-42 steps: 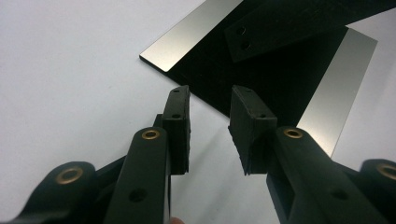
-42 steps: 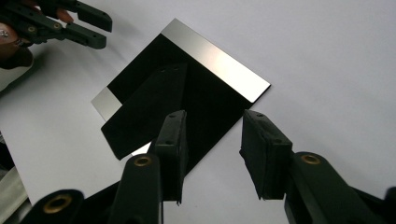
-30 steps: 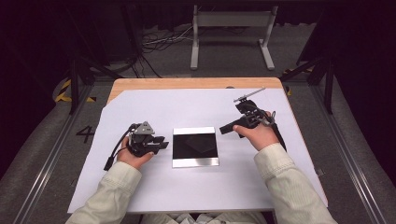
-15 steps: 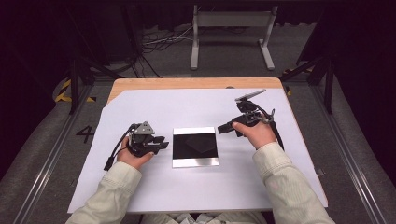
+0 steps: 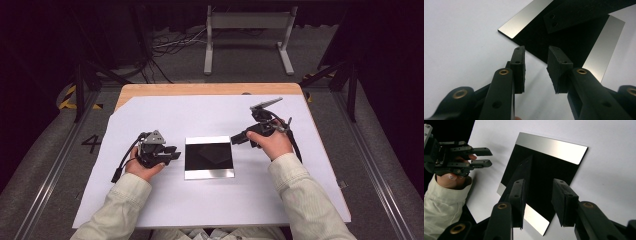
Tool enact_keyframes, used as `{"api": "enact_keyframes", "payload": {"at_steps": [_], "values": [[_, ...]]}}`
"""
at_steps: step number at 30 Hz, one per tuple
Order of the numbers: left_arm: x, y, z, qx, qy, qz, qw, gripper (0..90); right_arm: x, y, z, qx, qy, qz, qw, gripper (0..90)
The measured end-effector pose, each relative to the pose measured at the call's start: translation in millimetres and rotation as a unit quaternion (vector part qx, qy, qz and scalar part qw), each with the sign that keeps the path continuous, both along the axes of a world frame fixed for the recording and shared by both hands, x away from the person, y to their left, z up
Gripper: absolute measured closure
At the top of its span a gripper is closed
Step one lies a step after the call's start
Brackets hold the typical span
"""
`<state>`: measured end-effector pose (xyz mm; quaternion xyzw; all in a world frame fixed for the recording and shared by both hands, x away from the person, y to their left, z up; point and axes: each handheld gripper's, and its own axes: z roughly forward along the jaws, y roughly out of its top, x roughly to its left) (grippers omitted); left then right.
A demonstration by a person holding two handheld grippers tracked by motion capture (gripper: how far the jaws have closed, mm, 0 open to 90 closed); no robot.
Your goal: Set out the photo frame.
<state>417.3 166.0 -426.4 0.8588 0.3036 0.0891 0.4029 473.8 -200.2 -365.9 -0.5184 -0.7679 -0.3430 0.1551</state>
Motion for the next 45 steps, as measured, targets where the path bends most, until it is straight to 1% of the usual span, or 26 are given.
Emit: {"api": "enact_keyframes", "payload": {"at_steps": [3,6,7,10,16,17,18,20,23,26,27,29,32,40,45], "values": [[0.1,0.2,0.0,0.0,0.0,0.001,1.0,68.1,0.1,3.2,-1.8,0.005,0.012,0.004,0.9999,61.6],[0.2,0.3,0.0,0.0,0.0,0.0,1.0,68.1,0.0,5.1,-2.6,0.007,0.016,0.003,0.9998,61.7],[0.1,0.3,0.0,0.0,0.0,0.0,1.0,68.1,0.0,6.0,-2.9,0.01,0.018,0.002,0.9998,61.9],[0.1,0.3,0.0,0.0,0.0,0.0,1.0,68.4,0.3,7.8,-4.2,0.022,0.032,-0.007,0.9992,60.9],[0.0,0.1,0.0,0.0,0.0,-0.001,1.0,68.5,-0.7,11.8,-7.5,0.029,0.057,-0.022,0.9977,60.8],[-0.1,0.0,0.0,0.0,0.001,0.0,1.0,68.5,-0.8,12.5,-8.3,0.032,0.057,-0.021,0.9976,61.2],[-0.1,0.0,0.0,0.0,0.001,0.0,1.0,68.5,-1.1,13.5,-8.3,0.034,0.062,-0.024,0.9972,61.7],[-0.2,0.0,0.0,0.0,0.001,0.0,1.0,68.5,-1.5,14.7,-9.7,0.035,0.062,-0.024,0.9972,61.9],[-0.2,0.0,0.1,0.0,0.001,0.0,1.0,68.6,-2.0,16.4,-10.0,0.035,0.07,-0.026,0.9966,61.9],[-0.1,0.0,0.1,0.001,0.0,0.0,1.0,68.7,-2.5,19.0,-11.8,0.033,0.077,-0.025,0.9962,61.6],[-0.2,-0.1,0.1,0.0,0.0,0.0,1.0,68.7,-2.5,19.4,-12.7,0.032,0.076,-0.022,0.9964,61.5],[-0.2,-0.1,0.1,0.001,0.0,0.0,1.0,68.7,-3.0,21.4,-14.2,0.033,0.082,-0.021,0.9959,61.1],[0.0,-0.2,-0.1,0.002,-0.001,-0.001,1.0,68.7,-3.5,25.3,-18.5,0.032,0.083,-0.019,0.9958,60.7],[-0.2,-0.5,-0.1,0.003,-0.001,0.0,1.0,68.6,-4.9,34.1,-24.9,0.031,0.096,-0.004,0.9949,59.9],[-0.2,-0.4,0.0,0.003,-0.001,0.0,1.0,68.6,-5.3,39.9,-28.3,0.029,0.105,0.001,0.9941,59.7]]}}
